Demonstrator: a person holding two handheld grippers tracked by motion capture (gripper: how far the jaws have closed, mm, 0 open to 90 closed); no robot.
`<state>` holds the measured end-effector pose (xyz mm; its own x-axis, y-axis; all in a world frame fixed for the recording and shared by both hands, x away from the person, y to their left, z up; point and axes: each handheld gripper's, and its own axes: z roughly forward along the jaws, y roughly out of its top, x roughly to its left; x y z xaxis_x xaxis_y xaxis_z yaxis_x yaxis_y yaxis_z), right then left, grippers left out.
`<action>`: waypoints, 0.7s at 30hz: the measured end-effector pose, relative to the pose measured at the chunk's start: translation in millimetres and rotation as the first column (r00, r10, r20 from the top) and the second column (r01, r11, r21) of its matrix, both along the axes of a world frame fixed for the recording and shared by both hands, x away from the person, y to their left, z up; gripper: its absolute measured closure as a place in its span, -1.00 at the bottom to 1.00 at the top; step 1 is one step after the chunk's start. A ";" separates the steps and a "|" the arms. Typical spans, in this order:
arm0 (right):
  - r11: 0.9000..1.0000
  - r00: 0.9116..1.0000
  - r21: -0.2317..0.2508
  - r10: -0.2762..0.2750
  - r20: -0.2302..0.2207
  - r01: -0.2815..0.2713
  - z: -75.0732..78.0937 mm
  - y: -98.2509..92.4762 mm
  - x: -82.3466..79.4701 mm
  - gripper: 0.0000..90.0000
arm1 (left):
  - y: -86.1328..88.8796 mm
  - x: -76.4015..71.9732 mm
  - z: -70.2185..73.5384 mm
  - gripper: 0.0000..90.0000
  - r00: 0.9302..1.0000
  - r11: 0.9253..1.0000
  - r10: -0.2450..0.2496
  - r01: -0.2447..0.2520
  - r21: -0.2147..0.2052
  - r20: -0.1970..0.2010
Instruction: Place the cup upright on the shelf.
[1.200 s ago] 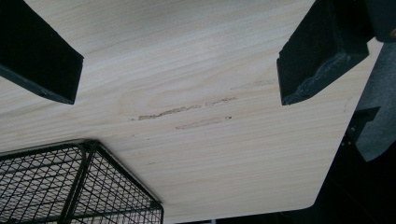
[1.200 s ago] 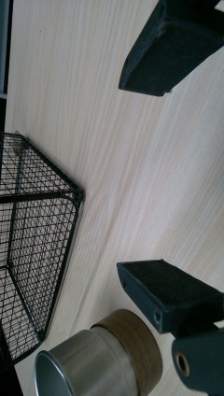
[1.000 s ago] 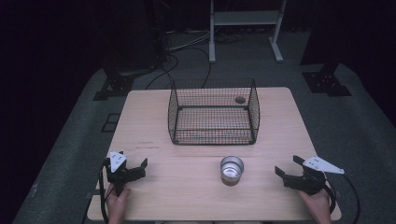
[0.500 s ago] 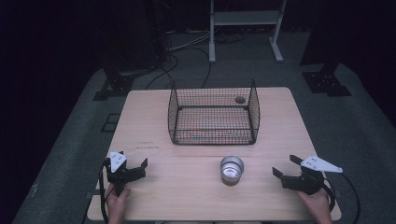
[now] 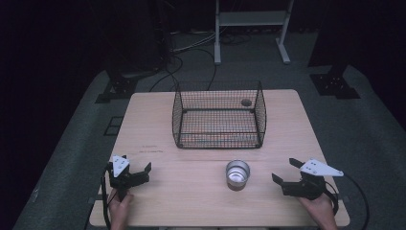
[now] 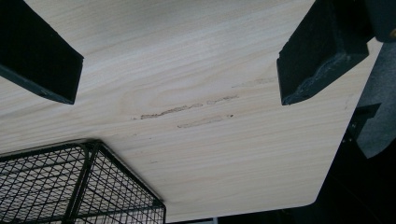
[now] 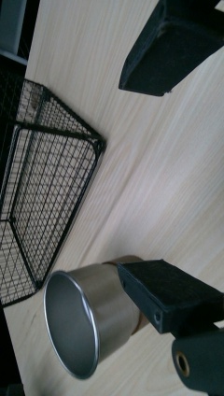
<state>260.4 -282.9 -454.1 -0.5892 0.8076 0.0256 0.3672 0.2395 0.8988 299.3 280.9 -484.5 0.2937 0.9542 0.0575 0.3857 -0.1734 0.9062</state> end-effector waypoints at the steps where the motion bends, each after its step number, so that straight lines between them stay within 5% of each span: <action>1: 1.000 1.000 0.000 0.000 0.000 0.000 0.0 0.0 0.0 -0.78 | 0.0 0.0 0.0 -1.00 1.000 1.000 0.000 0.000 0.000 0.000; 21: 0.986 0.987 -0.068 0.158 0.029 -0.155 19.5 43.6 -4.0 -0.79 | -0.4 -0.1 -0.1 -1.00 1.000 1.000 -0.002 0.002 0.001 0.002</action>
